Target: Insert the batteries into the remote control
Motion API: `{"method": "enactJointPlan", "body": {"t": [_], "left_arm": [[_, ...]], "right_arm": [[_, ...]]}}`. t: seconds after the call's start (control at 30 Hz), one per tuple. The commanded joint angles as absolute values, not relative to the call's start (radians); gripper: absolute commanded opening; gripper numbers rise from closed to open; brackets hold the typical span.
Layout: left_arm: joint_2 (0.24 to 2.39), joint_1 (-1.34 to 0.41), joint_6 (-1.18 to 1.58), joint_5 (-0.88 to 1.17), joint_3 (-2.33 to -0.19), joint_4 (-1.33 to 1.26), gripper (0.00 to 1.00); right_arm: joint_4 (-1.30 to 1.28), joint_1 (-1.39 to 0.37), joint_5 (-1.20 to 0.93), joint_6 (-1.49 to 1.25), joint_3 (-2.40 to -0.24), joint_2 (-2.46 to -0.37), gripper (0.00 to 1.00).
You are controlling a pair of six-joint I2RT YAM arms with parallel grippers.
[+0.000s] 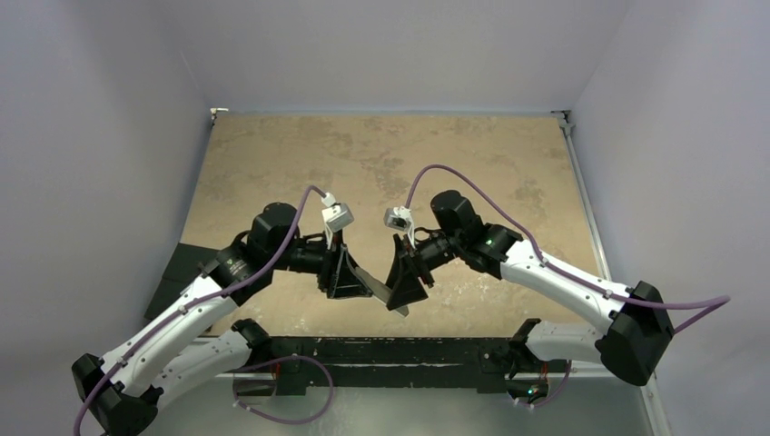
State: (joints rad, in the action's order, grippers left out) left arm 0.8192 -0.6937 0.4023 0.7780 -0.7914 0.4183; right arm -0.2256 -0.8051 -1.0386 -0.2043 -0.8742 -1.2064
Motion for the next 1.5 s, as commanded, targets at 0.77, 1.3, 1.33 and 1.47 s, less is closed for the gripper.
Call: {"method": "enactJointPlan", "body": {"t": [0.77,1.3,1.33,1.47], "left_arm": [[0.765,-0.695,0.519,0.826,-0.682,0.227,0.00],[0.767,-0.695,0.833,0.609,-0.556,0.103,0.00],[0.775,-0.695,0.855,0.612,-0.546,0.088,0.00],[0.814,-0.694,0.907,0.609,-0.544,0.070,0.00]], "right_arm": [[-0.341,-0.739,-0.698,-0.209,-0.923,-1.123,0.99],[-0.327,-0.733,-0.465,-0.313,-0.830,-1.021,0.99],[-0.327,-0.733,-0.484,-0.301,-0.828,-1.020,0.99],[-0.353,-0.734,-0.516,-0.235,-0.836,-1.023,0.98]]}}
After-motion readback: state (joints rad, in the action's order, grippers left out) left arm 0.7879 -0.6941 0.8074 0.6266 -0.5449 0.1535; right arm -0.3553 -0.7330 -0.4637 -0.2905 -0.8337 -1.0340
